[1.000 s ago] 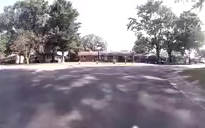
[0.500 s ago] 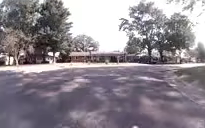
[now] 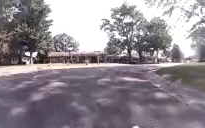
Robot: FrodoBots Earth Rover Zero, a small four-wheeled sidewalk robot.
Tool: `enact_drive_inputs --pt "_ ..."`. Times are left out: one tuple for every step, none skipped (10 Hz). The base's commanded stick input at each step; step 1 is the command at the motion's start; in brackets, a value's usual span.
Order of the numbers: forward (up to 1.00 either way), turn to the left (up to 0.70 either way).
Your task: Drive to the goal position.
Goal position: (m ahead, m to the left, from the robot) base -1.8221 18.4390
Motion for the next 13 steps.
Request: enact_drive_inputs --pt "0.69 0.03" --pt "0.69 0.03" --pt "0.69 0.03" --pt "0.69 0.03" --pt "0.69 0.03" --pt "0.69 0.03" --pt "0.69 0.03" --pt "0.69 0.03" --pt "0.69 0.03" --pt "0.69 0.03" --pt "0.69 0.03" --pt "0.69 0.03" --pt "0.69 0.03"
